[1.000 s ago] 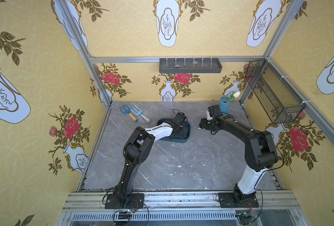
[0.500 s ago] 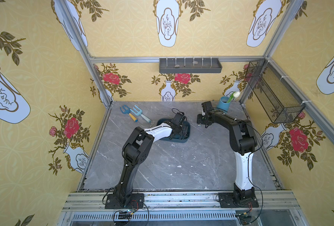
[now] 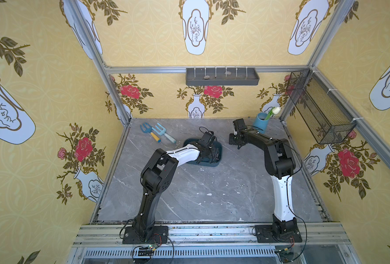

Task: Take out the socket from the storage box
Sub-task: Pick up the socket head at the center of the board, then place the socket head at the center of the board.

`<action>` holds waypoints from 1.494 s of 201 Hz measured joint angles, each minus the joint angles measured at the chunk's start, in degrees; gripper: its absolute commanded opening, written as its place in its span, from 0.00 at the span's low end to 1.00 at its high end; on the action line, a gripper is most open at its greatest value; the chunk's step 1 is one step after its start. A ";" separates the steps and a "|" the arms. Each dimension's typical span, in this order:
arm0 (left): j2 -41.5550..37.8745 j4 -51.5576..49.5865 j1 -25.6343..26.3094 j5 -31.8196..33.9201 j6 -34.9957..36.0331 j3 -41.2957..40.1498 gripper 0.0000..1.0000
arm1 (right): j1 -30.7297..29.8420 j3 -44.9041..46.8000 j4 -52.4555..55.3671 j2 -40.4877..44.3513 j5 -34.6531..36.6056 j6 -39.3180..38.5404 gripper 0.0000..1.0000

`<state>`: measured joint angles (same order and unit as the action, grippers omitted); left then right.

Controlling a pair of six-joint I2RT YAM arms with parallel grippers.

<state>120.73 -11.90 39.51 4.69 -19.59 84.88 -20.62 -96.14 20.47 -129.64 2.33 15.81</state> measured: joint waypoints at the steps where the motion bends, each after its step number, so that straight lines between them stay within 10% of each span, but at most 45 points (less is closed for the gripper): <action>1: 0.00 0.02 -0.02 0.00 0.00 0.00 0.76 | 0.00 -0.02 0.02 -0.02 -0.02 -0.02 0.46; 165: -2.69 1.55 -0.59 0.04 -0.39 -3.56 0.76 | -0.09 -2.21 -0.57 -1.20 1.14 -2.58 0.24; 300: -6.88 2.89 -1.16 0.20 0.11 -7.85 0.77 | -4.92 30.03 -6.21 23.74 -10.10 -16.63 0.27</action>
<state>113.84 -9.02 38.35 4.89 -19.49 77.03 -25.54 -66.11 14.26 -105.91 -7.77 -0.82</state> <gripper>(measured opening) 0.766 0.293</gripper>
